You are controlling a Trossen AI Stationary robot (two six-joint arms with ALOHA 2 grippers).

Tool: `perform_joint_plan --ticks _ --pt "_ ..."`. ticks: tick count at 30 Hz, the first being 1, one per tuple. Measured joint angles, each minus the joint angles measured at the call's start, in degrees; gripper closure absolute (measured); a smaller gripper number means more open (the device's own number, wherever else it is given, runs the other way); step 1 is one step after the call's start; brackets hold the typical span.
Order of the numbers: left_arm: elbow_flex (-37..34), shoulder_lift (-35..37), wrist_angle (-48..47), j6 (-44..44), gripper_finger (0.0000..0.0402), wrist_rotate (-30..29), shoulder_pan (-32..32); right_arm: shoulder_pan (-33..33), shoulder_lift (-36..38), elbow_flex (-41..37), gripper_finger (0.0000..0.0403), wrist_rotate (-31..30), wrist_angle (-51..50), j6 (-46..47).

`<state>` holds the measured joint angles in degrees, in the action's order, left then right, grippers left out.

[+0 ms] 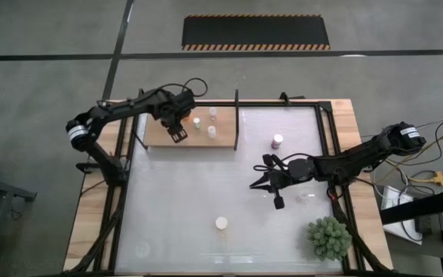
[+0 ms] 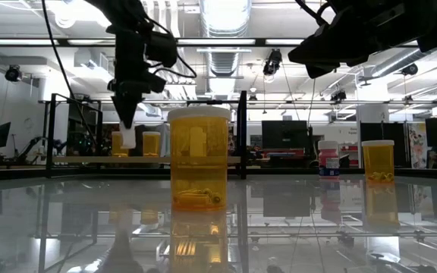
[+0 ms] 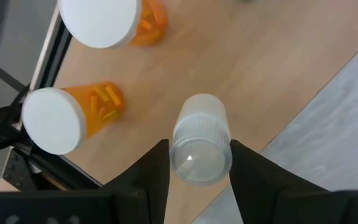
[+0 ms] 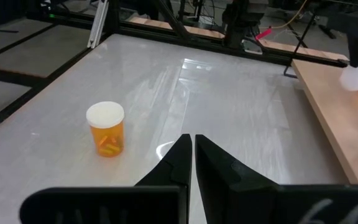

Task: Pick and place medicine bottles onto shelf by color
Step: Put the small transparent pill bottle on the shelf

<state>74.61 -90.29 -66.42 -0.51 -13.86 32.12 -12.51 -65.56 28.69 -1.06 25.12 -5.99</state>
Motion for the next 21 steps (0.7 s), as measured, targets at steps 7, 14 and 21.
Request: perform_joint_plan --ticks 7,14,21 --pt "0.00 -1.51 0.01 -0.44 0.0278 0.33 2.24 0.00 0.00 0.00 0.0390 0.00 -0.38 0.42" --pt "0.00 -2.46 0.02 -0.60 0.0278 0.34 3.71 0.00 0.00 0.00 0.0390 0.00 -0.59 0.43" --pt "0.00 -2.48 0.21 -1.17 0.0276 0.34 3.82 0.00 0.00 0.00 0.0390 0.00 -0.76 0.47"
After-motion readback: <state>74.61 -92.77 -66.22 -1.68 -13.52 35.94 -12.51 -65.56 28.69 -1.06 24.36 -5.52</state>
